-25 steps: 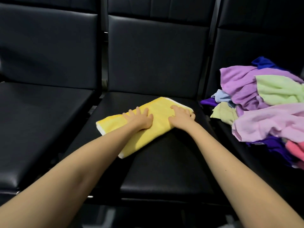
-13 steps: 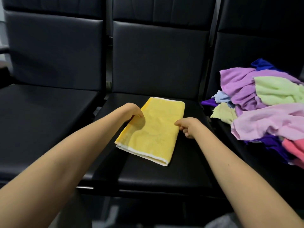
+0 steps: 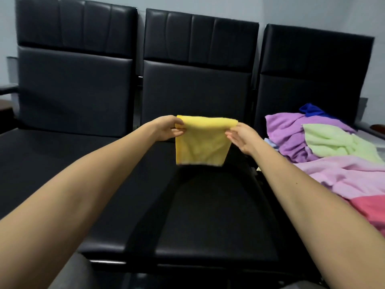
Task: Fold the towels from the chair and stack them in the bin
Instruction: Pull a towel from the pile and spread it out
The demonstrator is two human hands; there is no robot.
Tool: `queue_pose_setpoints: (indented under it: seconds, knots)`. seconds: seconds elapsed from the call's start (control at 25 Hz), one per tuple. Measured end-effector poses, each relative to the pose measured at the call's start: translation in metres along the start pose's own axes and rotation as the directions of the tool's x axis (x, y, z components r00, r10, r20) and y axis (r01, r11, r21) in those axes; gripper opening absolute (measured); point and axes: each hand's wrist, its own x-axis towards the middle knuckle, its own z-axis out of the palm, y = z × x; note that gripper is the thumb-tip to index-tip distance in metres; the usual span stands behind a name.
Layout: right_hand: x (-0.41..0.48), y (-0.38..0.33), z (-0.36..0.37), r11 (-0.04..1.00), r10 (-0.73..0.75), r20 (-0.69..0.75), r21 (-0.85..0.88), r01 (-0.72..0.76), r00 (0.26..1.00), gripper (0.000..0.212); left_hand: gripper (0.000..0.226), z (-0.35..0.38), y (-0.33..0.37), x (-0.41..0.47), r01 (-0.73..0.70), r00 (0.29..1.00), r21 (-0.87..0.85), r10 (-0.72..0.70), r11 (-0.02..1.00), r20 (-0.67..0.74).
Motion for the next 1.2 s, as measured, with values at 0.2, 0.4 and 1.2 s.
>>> queue_pose_setpoints:
  seconds: [0.2,0.4,1.2]
  knots:
    - [-0.006,0.020,-0.011,0.992,0.108,0.083,-0.068,-0.103,0.991,0.011,0.033,-0.010,-0.028,-0.010,-0.198,0.978,0.152,0.185,0.968,0.097]
    - [-0.038,0.088,-0.049,0.602,0.591,0.112,-0.720,-0.345,0.799,0.007,0.022,-0.059,-0.100,-0.031,0.028,0.983,0.876,-0.171,0.482,0.063]
    - [-0.010,0.109,-0.026,0.879,0.394,-0.067,-0.264,-0.397,0.917,0.055,0.070,0.011,-0.097,-0.026,0.323,0.943,0.488,-0.234,0.811,-0.237]
